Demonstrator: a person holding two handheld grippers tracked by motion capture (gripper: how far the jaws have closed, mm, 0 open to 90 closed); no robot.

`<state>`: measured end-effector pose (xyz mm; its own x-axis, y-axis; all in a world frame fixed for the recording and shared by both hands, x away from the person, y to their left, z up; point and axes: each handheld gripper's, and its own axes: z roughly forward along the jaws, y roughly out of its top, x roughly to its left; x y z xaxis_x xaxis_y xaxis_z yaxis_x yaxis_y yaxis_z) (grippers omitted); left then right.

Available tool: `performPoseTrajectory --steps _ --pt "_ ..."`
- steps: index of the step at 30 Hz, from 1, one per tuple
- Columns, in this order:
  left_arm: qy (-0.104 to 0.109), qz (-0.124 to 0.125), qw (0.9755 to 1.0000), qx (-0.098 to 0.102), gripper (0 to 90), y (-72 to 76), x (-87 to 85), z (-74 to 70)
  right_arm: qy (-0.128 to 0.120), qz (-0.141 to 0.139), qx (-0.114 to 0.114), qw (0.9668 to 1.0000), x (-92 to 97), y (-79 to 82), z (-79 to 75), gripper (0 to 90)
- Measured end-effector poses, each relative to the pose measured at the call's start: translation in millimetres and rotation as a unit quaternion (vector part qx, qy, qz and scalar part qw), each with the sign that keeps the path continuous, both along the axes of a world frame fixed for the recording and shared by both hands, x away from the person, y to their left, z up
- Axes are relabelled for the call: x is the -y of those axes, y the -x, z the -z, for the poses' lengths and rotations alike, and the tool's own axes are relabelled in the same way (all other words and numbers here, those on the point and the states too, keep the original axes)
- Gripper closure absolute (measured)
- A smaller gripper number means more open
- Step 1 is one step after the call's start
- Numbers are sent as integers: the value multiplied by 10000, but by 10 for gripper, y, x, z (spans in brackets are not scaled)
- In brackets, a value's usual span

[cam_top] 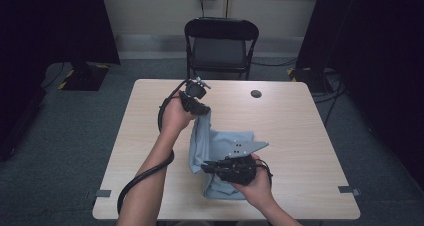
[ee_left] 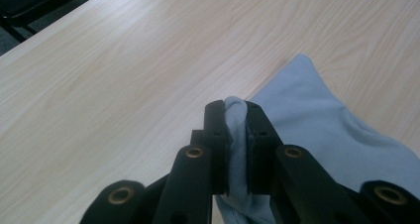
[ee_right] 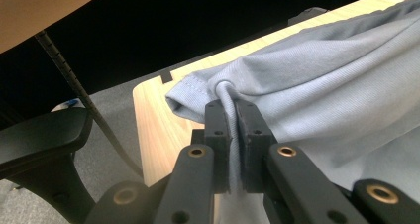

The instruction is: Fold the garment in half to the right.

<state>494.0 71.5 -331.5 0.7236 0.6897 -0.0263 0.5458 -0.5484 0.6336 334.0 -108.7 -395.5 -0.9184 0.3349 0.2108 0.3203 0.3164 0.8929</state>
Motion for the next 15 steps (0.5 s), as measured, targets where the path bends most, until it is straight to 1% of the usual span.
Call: performPoseTrajectory --steps 15 --pt "4 165 9999 -41 829 -57 298 36 30 181 -66 9998 242 0 76 852"
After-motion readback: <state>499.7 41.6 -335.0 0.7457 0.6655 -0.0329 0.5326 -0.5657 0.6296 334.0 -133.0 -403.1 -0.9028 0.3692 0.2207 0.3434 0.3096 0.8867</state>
